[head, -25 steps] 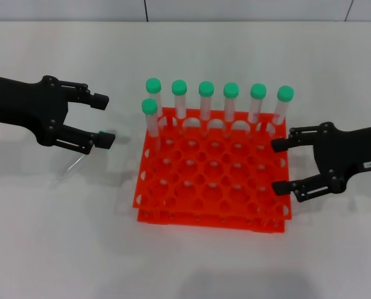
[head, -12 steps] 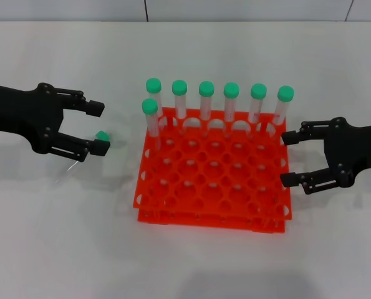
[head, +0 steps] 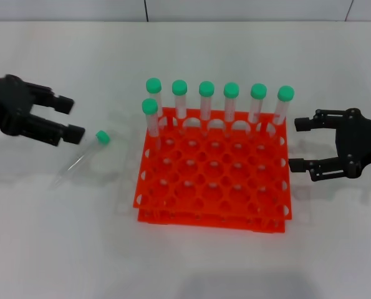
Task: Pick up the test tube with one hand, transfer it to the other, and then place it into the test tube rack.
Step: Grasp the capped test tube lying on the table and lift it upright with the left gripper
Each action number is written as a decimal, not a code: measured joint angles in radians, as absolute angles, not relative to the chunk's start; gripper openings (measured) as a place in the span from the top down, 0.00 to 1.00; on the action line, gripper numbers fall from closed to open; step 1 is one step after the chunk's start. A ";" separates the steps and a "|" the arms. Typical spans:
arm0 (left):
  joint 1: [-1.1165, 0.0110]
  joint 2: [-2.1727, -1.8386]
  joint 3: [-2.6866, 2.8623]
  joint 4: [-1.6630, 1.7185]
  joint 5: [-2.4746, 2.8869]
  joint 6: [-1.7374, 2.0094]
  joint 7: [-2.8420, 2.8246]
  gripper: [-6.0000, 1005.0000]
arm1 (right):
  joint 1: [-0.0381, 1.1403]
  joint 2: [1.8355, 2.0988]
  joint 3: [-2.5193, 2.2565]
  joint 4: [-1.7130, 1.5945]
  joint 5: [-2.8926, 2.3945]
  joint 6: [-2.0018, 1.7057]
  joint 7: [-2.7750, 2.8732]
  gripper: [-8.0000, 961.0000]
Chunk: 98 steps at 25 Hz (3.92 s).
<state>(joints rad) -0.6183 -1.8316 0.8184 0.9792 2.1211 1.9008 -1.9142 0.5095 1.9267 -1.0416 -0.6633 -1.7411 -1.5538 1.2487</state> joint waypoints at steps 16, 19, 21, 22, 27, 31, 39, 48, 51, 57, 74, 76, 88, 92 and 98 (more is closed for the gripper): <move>-0.795 -1.880 0.906 1.014 2.622 1.904 -2.461 0.16 | 0.455 1.937 -0.987 -0.664 -1.740 -1.554 1.141 0.13; -0.829 -1.914 0.908 0.955 2.705 1.873 -2.484 0.16 | 0.447 1.937 -0.987 -0.665 -1.743 -1.554 1.134 0.13; -0.846 -1.935 0.908 0.922 2.759 1.852 -2.498 0.16 | 0.444 1.937 -0.988 -0.666 -1.745 -1.552 1.133 0.13; -0.851 -1.944 0.909 0.911 2.785 1.843 -2.506 0.16 | 0.443 1.937 -0.988 -0.666 -1.746 -1.551 1.132 0.13; -0.854 -1.970 0.974 0.903 2.830 1.787 -2.554 0.16 | 0.433 1.936 -0.988 -0.666 -1.747 -1.550 1.120 0.13; -0.843 -1.968 1.069 0.903 2.832 1.715 -2.611 0.16 | 0.431 1.935 -0.987 -0.661 -1.746 -1.542 1.109 0.13; -0.840 -1.979 1.108 0.864 2.834 1.627 -2.639 0.16 | 0.431 1.936 -0.986 -0.660 -1.743 -1.542 1.108 0.13; -0.838 -2.007 1.153 0.849 2.834 1.571 -2.649 0.17 | 0.423 1.942 -0.986 -0.660 -1.741 -1.542 1.106 0.13; -0.836 -2.009 1.162 0.845 2.834 1.565 -2.650 0.20 | 0.418 1.945 -0.986 -0.663 -1.741 -1.542 1.106 0.13; -0.831 -2.017 1.164 0.836 2.835 1.532 -2.647 0.33 | 0.417 1.946 -0.986 -0.663 -1.740 -1.541 1.106 0.13; -0.845 -2.027 1.164 0.802 2.835 1.472 -2.640 0.57 | 0.423 1.951 -0.986 -0.661 -1.739 -1.528 1.106 0.13; -0.849 -2.029 1.169 0.787 2.834 1.462 -2.639 0.59 | 0.424 1.954 -0.986 -0.662 -1.739 -1.528 1.106 0.13; -0.866 -2.037 1.175 0.793 2.829 1.447 -2.640 0.73 | 0.421 1.958 -0.986 -0.667 -1.739 -1.524 1.106 0.13; -0.866 -2.037 1.169 0.803 2.825 1.444 -2.638 0.77 | 0.417 1.957 -0.986 -0.668 -1.739 -1.522 1.106 0.13; -0.841 -2.037 1.167 0.971 2.824 1.493 -2.644 0.81 | 0.417 1.951 -0.977 -0.669 -1.739 -1.522 1.110 0.13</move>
<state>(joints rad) -0.8412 -2.0370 1.1675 0.9712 2.8241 1.4930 -2.6438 0.4172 1.9509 -0.9772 -0.6689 -1.7390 -1.5223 1.1100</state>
